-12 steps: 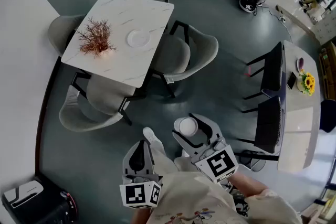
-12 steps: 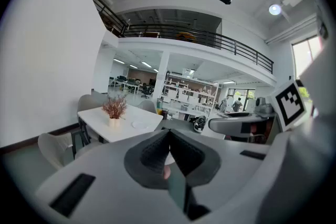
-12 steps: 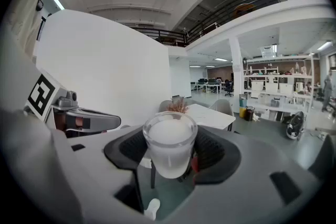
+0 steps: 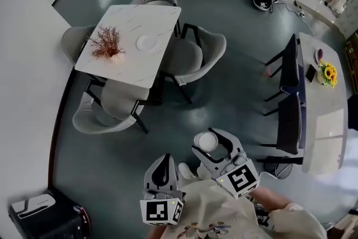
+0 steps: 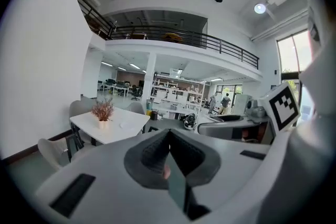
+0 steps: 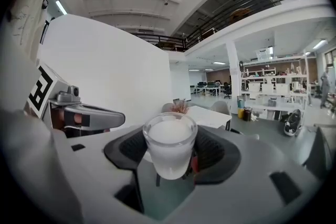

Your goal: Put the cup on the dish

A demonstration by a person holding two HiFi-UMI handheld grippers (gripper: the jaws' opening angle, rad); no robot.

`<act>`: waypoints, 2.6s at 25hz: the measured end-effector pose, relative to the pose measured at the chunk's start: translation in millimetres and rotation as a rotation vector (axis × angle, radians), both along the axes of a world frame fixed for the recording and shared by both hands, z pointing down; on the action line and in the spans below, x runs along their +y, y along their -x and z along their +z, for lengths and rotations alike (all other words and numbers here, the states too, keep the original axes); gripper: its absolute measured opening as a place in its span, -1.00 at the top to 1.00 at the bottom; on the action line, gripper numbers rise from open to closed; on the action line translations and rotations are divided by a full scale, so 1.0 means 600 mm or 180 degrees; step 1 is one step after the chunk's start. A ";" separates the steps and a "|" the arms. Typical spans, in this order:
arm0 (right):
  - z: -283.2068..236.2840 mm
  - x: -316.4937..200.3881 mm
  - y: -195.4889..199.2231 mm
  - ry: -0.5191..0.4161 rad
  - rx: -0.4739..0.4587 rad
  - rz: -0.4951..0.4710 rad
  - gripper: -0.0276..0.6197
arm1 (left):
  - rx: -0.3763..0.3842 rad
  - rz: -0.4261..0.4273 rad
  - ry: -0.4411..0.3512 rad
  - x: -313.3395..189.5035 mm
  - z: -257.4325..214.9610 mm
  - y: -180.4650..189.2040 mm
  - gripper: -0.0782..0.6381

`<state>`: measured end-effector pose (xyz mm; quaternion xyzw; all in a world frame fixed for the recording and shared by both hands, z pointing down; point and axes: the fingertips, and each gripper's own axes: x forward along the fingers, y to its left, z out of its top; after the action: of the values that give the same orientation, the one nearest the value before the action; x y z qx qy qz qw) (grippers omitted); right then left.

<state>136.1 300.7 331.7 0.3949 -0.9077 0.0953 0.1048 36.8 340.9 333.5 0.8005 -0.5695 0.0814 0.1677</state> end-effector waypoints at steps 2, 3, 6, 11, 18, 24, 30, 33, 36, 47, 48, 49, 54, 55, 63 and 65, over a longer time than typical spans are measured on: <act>-0.003 0.018 -0.007 0.0036 -0.0056 0.0010 0.08 | 0.0007 -0.0057 -0.0006 0.018 0.000 0.005 0.76; -0.005 0.025 -0.009 0.0039 -0.0068 0.0007 0.08 | 0.0021 -0.0088 0.0008 0.025 0.003 0.007 0.76; -0.011 0.041 -0.016 -0.0020 0.0010 -0.0034 0.08 | 0.0043 -0.0123 -0.0021 0.040 0.004 0.003 0.76; 0.001 0.052 -0.032 -0.0012 0.0102 -0.0103 0.08 | 0.0025 -0.0122 -0.0131 0.045 -0.003 -0.015 0.76; 0.027 0.065 -0.045 0.0068 0.0085 -0.0200 0.08 | 0.0028 -0.0226 -0.0079 0.070 0.010 -0.033 0.76; 0.055 0.063 -0.055 0.0186 0.0110 -0.0286 0.08 | 0.0074 -0.0294 0.0054 0.073 0.027 -0.051 0.76; 0.056 0.020 -0.049 0.0223 0.0092 -0.0270 0.08 | 0.0139 -0.0337 0.0029 0.022 0.028 -0.040 0.76; 0.057 -0.006 -0.040 0.0231 0.0123 -0.0237 0.08 | 0.0155 -0.0343 0.0015 -0.010 0.026 -0.025 0.76; 0.059 -0.036 -0.025 0.0245 0.0161 -0.0213 0.08 | 0.0126 -0.0335 0.0044 -0.040 0.032 -0.003 0.76; 0.067 -0.162 0.055 0.0272 0.0238 -0.0222 0.08 | 0.0089 -0.0343 0.0040 -0.174 0.032 0.087 0.76; 0.065 -0.173 0.063 0.0279 0.0218 -0.0213 0.08 | 0.0086 -0.0347 0.0037 -0.185 0.030 0.096 0.76; 0.063 -0.184 0.070 0.0277 0.0214 -0.0206 0.08 | 0.0089 -0.0352 0.0033 -0.197 0.029 0.105 0.76; 0.049 -0.232 0.110 0.0239 0.0245 -0.0206 0.08 | 0.0116 -0.0312 -0.0094 -0.251 0.002 0.134 0.76; 0.046 -0.241 0.118 0.0230 0.0247 -0.0190 0.08 | 0.0109 -0.0277 -0.0109 -0.261 -0.001 0.138 0.76; 0.029 -0.304 0.171 0.0131 0.0245 -0.0029 0.08 | 0.0076 -0.0084 -0.0189 -0.319 -0.007 0.192 0.76; 0.029 -0.318 0.186 0.0123 0.0260 0.0006 0.08 | 0.0049 -0.0054 -0.0187 -0.327 -0.003 0.209 0.76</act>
<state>24.7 109.7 349.1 0.3972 -0.9003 0.0967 0.1493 -88.9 144.5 331.7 0.8009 -0.5771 0.0571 0.1492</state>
